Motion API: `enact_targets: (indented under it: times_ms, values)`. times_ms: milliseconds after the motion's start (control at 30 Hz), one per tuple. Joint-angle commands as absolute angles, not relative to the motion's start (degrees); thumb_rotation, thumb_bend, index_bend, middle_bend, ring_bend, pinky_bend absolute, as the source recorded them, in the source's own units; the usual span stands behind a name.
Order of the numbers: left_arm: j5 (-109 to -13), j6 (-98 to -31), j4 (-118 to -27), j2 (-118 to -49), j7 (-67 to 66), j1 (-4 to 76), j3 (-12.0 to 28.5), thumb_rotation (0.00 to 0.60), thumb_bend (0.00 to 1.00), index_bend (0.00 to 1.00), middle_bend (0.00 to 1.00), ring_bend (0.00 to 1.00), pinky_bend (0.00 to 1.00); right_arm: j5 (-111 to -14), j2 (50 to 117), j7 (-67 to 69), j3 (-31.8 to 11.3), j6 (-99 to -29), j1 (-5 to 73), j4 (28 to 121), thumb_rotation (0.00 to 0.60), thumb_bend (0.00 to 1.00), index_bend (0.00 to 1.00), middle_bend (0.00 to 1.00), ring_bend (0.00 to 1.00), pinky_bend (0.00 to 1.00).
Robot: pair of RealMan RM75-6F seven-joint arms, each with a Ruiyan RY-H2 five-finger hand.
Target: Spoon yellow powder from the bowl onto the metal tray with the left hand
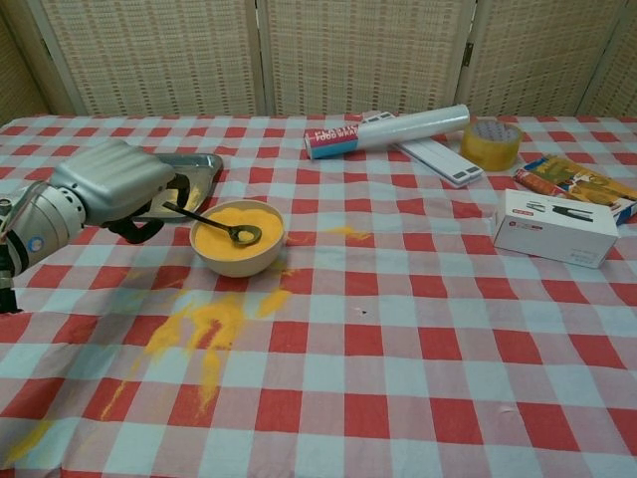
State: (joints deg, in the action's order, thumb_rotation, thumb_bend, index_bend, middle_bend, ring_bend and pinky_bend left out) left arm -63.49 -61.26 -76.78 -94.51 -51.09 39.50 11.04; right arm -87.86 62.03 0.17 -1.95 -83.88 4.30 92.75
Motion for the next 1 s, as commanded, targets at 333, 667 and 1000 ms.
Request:
enact_targets:
  times_ms: [333, 667, 1000]
  values:
    - [-65.45, -65.43, -81.14, -92.44, -50.97, 37.48, 7.49, 0.6, 0.48, 0.43, 1.0, 1.0, 1.0, -88.29, 62.14, -0.03, -1.73, -83.81, 4.33, 92.79, 0.6, 0.12, 0.0, 0.0, 0.0, 0.0]
    - [-73.79, -69.79, -74.01, -95.14, -40.01, 36.73, 6.33, 0.6, 0.48, 0.4, 1.0, 1.0, 1.0, -88.81, 62.09, -0.18, -1.49, -84.33, 4.07, 92.96, 0.6, 0.12, 0.0, 0.0, 0.0, 0.0]
    - [-78.52, -73.08, -67.43, -98.03, -30.91, 33.8, 3.95, 0.6, 0.47, 0.4, 1.0, 1.0, 1.0, -89.39, 62.29, -0.65, -1.2, -84.33, 4.08, 92.96, 0.6, 0.12, 0.0, 0.0, 0.0, 0.0]
